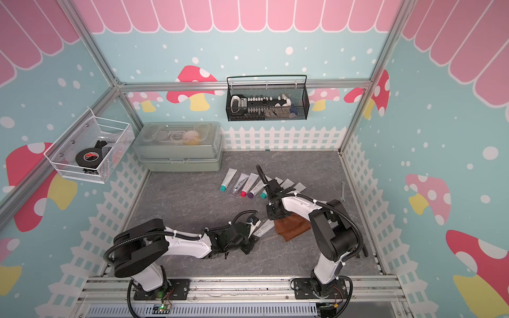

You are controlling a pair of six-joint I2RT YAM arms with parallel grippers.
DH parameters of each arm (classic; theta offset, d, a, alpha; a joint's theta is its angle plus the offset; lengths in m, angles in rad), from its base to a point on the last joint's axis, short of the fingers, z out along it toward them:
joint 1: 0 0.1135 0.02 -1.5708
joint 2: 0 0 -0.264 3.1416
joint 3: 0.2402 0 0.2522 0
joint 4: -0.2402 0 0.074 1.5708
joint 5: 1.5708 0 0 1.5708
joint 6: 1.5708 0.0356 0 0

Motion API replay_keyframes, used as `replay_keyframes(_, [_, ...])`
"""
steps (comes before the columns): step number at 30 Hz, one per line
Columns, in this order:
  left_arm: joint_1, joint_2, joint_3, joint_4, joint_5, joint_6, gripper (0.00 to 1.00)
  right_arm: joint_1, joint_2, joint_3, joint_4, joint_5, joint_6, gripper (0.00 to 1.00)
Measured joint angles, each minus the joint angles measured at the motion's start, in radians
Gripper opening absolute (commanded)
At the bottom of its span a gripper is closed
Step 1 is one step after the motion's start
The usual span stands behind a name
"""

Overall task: Wipe the surface of the toothpaste tube
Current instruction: Wipe the dirt from the toothpaste tube.

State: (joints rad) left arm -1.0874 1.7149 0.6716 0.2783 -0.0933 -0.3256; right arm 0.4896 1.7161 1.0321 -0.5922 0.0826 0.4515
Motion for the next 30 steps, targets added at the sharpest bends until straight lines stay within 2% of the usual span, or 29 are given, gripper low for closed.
replay_keyframes(5, [0.000, 0.000, -0.001, 0.000, 0.000, 0.000, 0.23, -0.030, -0.061, -0.050, 0.003, -0.022, -0.003, 0.10])
replay_keyframes(13, [0.000, 0.000, -0.001, 0.000, 0.000, 0.000, 0.23, -0.025, -0.198, -0.104, 0.024, -0.332, -0.002, 0.11])
replay_keyframes(17, [0.000, 0.000, -0.002, 0.000, 0.000, 0.000, 0.23, 0.010, -0.173, -0.126, 0.049, -0.398, 0.004, 0.11])
replay_keyframes(23, [0.000, 0.000, -0.002, 0.000, -0.001, 0.000, 0.23, 0.037, -0.092, -0.077, 0.029, -0.339, 0.006, 0.09])
replay_keyframes(30, [0.000, 0.000, -0.002, 0.002, -0.002, 0.000, 0.23, 0.045, -0.029, -0.016, 0.006, -0.132, 0.006, 0.09])
